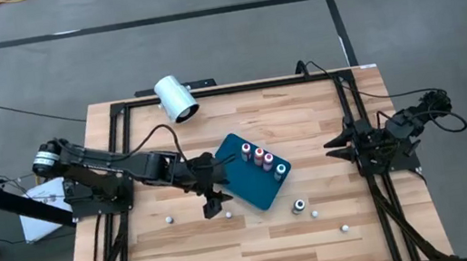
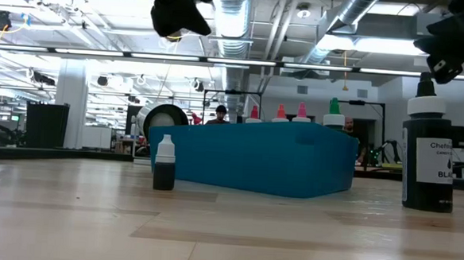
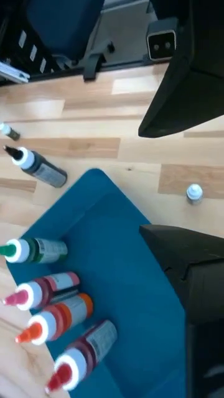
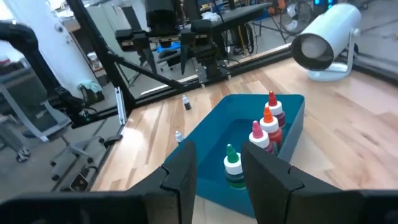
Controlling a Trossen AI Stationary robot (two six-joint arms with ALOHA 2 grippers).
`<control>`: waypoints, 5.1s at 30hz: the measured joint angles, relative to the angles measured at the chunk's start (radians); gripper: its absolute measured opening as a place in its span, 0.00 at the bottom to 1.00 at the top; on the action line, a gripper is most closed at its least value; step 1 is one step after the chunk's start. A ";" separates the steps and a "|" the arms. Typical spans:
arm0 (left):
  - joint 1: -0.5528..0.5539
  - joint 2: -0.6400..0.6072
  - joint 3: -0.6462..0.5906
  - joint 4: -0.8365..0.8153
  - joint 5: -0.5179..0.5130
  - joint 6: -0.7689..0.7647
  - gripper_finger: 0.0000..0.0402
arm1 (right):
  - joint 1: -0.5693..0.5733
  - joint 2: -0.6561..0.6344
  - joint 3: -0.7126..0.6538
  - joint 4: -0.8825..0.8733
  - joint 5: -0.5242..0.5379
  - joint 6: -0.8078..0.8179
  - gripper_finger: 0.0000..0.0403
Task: Pick & Place food coloring
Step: Put the big black food coloring bottle into the blue bin
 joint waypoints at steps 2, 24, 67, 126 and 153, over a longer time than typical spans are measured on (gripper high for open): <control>0.002 -0.027 -0.039 0.036 -0.003 -0.007 0.58 | -0.003 0.000 0.000 0.001 0.000 0.008 0.28; -0.012 -0.644 -0.599 0.306 -0.113 -0.109 0.58 | -0.034 0.002 -0.001 0.322 0.002 0.003 0.28; -0.014 -1.074 -0.813 0.229 -0.103 -0.101 0.58 | -0.033 0.719 0.263 0.411 -0.222 0.241 0.28; -0.014 -1.074 -0.813 0.222 -0.107 -0.112 0.58 | -0.041 1.260 0.722 -0.352 -0.373 0.476 0.28; -0.014 -1.074 -0.813 0.216 -0.106 -0.111 0.58 | -0.038 1.302 0.671 -0.334 -0.398 0.414 0.53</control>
